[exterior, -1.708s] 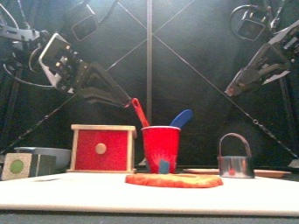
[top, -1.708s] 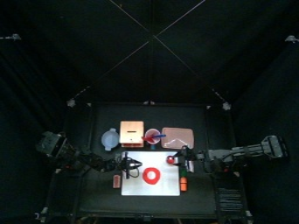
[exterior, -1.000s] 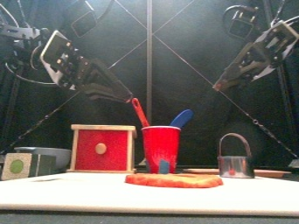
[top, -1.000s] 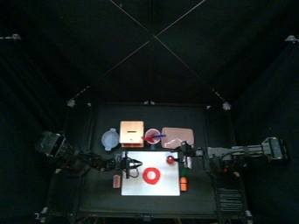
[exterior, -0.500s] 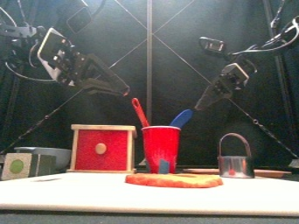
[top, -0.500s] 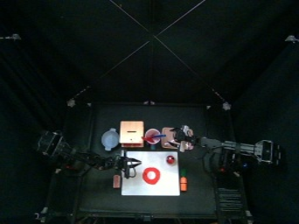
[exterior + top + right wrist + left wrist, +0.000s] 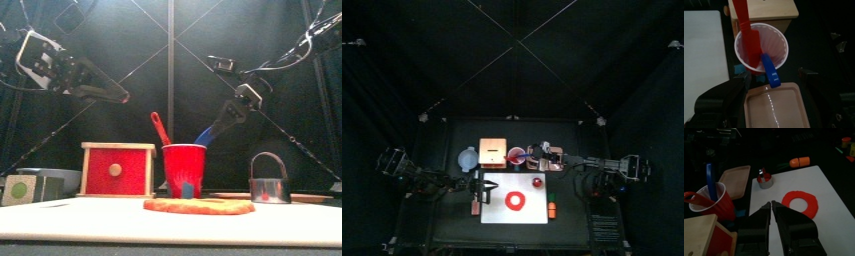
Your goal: Place pizza cutter onto cutting board
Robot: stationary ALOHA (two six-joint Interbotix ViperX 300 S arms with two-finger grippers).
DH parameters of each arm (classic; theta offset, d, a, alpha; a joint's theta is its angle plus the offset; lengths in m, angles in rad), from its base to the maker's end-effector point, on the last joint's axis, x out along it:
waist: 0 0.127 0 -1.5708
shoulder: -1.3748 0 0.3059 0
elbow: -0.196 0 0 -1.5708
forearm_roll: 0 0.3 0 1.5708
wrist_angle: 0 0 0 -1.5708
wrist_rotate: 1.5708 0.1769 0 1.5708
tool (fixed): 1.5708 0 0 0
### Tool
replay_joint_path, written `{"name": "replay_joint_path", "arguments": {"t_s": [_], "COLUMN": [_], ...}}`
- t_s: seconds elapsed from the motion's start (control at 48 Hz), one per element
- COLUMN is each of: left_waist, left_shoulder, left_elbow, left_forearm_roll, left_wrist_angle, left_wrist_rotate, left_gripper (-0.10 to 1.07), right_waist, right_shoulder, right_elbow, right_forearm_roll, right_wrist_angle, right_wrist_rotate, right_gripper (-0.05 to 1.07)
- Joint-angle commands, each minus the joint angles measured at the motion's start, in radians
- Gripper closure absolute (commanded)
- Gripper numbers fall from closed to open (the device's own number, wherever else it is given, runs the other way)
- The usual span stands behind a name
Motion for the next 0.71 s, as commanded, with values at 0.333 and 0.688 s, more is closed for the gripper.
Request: {"name": "replay_joint_path", "arguments": {"t_s": [0.333, 0.688], "left_waist": [0.012, 0.015], "left_shoulder": [-0.006, -0.006], "left_elbow": [-0.003, 0.002], "left_forearm_roll": [-0.003, -0.005], "left_wrist_angle": [-0.002, -0.003], "left_wrist_rotate": [-0.006, -0.006], "left_gripper": [0.43, 0.43], "right_waist": [0.002, 0.006], "right_shoulder": [0.005, -0.038], "right_elbow": [-0.038, -0.031], "right_forearm_roll": [0.005, 0.005], "right_wrist_angle": [-0.018, -0.006], "right_wrist_rotate": [-0.002, 0.005], "right_gripper": [0.34, 0.52]}}
